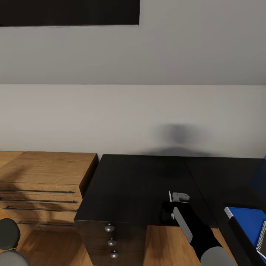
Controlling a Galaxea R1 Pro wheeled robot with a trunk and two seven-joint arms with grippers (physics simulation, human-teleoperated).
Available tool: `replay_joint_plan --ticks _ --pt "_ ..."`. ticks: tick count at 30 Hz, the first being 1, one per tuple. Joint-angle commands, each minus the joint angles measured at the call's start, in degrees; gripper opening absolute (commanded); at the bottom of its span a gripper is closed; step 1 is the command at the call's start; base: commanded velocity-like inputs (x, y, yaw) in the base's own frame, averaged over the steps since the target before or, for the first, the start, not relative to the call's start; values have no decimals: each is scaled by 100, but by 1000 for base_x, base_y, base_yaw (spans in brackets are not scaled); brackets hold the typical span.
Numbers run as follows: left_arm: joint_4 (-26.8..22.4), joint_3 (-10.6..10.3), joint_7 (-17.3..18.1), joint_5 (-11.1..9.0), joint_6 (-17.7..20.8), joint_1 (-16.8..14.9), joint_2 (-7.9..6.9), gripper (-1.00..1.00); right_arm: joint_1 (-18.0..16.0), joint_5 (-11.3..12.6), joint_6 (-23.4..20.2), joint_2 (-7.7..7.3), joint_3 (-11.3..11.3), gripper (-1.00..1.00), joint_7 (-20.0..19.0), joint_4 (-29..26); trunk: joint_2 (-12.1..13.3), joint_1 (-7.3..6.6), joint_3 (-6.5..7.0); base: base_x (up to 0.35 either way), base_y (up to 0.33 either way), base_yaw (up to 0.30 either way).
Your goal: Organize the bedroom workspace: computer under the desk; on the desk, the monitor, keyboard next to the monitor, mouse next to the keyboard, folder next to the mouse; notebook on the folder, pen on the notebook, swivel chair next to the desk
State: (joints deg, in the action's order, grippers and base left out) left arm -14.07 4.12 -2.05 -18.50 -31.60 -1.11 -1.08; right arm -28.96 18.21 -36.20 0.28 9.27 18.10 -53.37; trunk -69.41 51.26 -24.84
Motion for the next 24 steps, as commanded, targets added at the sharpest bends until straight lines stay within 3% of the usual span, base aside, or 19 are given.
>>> replay_joint_plan --ticks 1,19,24 --pt "1 20 -15 34 -13 -3 2 100 -4 60 -16 -2 14 100 55 -6 -4 0 -6 0 0 0" --pt "1 13 -15 33 -13 -3 8 100 -4 60 -139 -8 14 100 54 -6 -4 0 -6 0 0 0" --pt "1 11 -15 33 -13 -3 6 100 -4 60 -147 -7 14 100 56 -6 -204 110 -96 0 0 0"
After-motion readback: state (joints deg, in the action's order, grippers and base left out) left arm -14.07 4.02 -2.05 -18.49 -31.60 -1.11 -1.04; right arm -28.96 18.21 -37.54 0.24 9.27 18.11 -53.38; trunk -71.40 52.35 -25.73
